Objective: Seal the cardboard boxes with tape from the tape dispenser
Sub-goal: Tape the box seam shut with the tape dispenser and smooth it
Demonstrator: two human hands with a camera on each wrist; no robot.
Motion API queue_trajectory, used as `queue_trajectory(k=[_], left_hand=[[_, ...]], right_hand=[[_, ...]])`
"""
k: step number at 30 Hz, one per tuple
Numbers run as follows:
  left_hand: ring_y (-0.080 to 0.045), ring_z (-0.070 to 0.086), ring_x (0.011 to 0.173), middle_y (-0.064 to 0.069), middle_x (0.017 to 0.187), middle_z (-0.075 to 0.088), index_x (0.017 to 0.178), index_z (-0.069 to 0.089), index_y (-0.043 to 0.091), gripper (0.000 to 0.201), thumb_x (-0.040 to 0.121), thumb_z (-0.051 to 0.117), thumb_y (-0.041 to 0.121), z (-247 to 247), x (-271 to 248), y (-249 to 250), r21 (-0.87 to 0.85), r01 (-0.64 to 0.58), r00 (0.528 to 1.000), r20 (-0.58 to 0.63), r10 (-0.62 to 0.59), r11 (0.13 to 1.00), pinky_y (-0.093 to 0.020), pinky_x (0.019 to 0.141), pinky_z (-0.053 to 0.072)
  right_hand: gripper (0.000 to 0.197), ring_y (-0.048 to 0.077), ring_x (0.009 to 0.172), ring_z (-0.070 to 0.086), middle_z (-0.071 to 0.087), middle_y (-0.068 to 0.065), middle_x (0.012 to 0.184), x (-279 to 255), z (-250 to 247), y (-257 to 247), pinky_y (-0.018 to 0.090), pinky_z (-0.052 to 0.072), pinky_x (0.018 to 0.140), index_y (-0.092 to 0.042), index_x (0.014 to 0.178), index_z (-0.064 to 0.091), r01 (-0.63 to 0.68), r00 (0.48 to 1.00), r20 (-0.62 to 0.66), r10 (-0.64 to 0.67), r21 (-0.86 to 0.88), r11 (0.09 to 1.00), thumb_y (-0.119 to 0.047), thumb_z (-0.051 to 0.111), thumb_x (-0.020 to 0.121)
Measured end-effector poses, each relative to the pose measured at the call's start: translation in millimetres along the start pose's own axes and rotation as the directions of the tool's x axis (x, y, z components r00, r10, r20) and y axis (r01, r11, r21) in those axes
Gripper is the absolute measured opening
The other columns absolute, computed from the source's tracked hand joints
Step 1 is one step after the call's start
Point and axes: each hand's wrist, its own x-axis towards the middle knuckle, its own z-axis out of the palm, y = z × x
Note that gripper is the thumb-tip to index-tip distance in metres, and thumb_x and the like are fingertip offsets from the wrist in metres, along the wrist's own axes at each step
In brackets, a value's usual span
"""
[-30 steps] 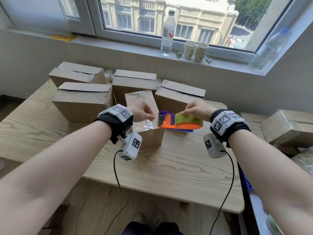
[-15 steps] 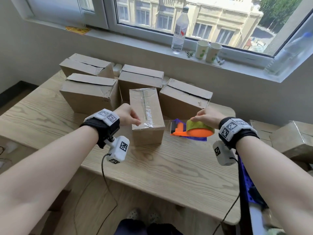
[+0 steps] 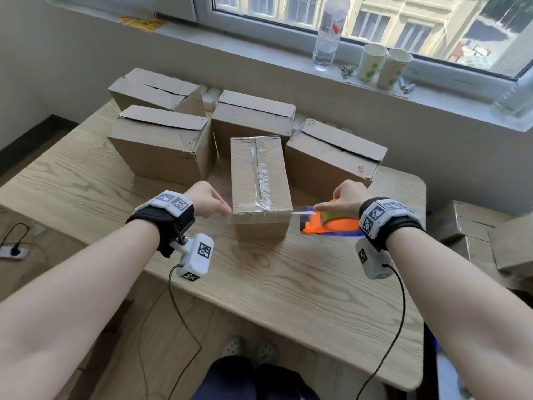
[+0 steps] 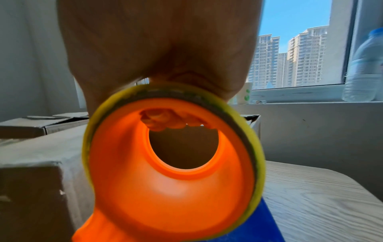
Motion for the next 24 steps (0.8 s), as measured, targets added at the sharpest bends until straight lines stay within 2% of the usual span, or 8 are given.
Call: queue_trajectory(k=[3, 8, 14, 17, 20, 24], left_hand=[[-0.006, 0.049, 0.058, 0.004, 0.071, 0.069, 0.070, 0.073, 0.013, 0.017, 0.077, 0.075, 0.028, 4, 5, -4, -0.071, 0.021, 0.999, -0.026, -0.023, 0.997, -0.018, 0.053, 0.043], [-0.009, 0.048, 0.056, 0.002, 0.076, 0.072, 0.076, 0.076, 0.009, 0.034, 0.074, 0.076, 0.043, 4, 13, -13, -0.111, 0.062, 0.997, -0.045, -0.068, 0.992, -0.019, 0.057, 0.045], [-0.007, 0.048, 0.053, 0.005, 0.066, 0.067, 0.062, 0.070, 0.016, 0.037, 0.074, 0.071, 0.052, 6, 17, -14, -0.079, 0.084, 0.995, -0.051, -0.088, 0.993, -0.020, 0.055, 0.041], [-0.012, 0.051, 0.055, 0.002, 0.072, 0.071, 0.068, 0.072, 0.013, 0.042, 0.070, 0.073, 0.055, 11, 25, -15, -0.062, 0.129, 0.989, -0.070, -0.133, 0.990, -0.027, 0.064, 0.050], [-0.017, 0.055, 0.060, -0.001, 0.071, 0.072, 0.068, 0.073, 0.011, 0.046, 0.065, 0.075, 0.057, 15, 28, -16, -0.024, 0.154, 0.984, -0.091, -0.156, 0.988, -0.031, 0.069, 0.052], [-0.012, 0.062, 0.070, 0.000, 0.072, 0.073, 0.067, 0.075, 0.013, 0.050, 0.062, 0.074, 0.062, 16, 29, -18, 0.041, 0.159, 0.981, -0.121, -0.153, 0.986, -0.030, 0.077, 0.051]], right_hand=[[0.051, 0.019, 0.062, 0.054, 0.054, 0.002, 0.060, 8, 2, -4, 0.026, 0.038, 0.053, -0.014, 0.060, 0.057, 0.006, 1.000, 0.011, -0.006, -0.016, 1.000, -0.063, 0.068, 0.069], [0.052, 0.018, 0.059, 0.052, 0.053, 0.002, 0.059, 18, 6, -8, 0.025, 0.036, 0.050, -0.014, 0.058, 0.055, 0.007, 1.000, 0.022, -0.006, -0.028, 1.000, -0.063, 0.068, 0.070], [0.052, 0.017, 0.059, 0.053, 0.056, 0.002, 0.060, 28, 8, -10, 0.025, 0.036, 0.050, -0.013, 0.061, 0.061, 0.005, 0.999, 0.038, -0.004, -0.029, 1.000, -0.064, 0.069, 0.069], [0.054, 0.019, 0.063, 0.056, 0.058, 0.002, 0.062, 31, 9, -10, 0.025, 0.038, 0.051, -0.011, 0.065, 0.065, -0.002, 0.999, 0.040, 0.003, -0.040, 0.999, -0.064, 0.069, 0.069], [0.054, 0.020, 0.065, 0.057, 0.059, 0.003, 0.063, 33, 11, -9, 0.025, 0.038, 0.051, -0.011, 0.064, 0.064, -0.006, 0.999, 0.034, 0.007, -0.035, 0.999, -0.065, 0.069, 0.068], [0.054, 0.019, 0.062, 0.055, 0.057, 0.002, 0.062, 32, 12, -9, 0.024, 0.035, 0.049, -0.012, 0.060, 0.059, -0.008, 0.999, 0.043, 0.009, -0.026, 1.000, -0.064, 0.068, 0.070]])
